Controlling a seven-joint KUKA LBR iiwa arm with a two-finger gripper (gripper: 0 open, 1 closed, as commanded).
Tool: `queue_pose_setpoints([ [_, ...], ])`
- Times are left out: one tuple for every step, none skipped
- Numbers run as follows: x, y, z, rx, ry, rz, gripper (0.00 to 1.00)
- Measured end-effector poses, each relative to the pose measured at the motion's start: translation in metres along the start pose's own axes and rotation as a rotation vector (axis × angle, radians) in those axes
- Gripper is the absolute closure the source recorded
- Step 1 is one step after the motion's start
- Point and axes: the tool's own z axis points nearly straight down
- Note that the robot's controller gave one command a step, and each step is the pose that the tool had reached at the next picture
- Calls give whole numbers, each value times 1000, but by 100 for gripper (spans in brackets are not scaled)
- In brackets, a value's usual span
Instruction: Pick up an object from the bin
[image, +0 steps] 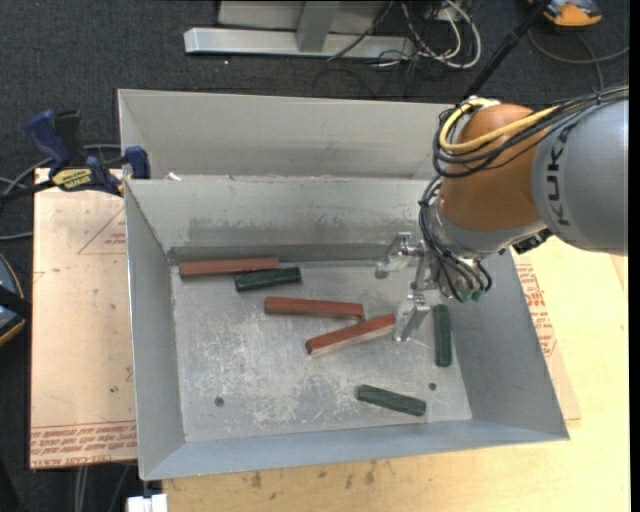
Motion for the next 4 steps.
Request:
queue_pose_setpoints([
  [21, 14, 14, -1, 11, -84, 0],
  [-21, 16, 75, -2, -3, -214, 100],
  [-21, 16, 75, -2, -3, -214, 100],
  [-25, 25, -124, -1, 4, -242, 100],
])
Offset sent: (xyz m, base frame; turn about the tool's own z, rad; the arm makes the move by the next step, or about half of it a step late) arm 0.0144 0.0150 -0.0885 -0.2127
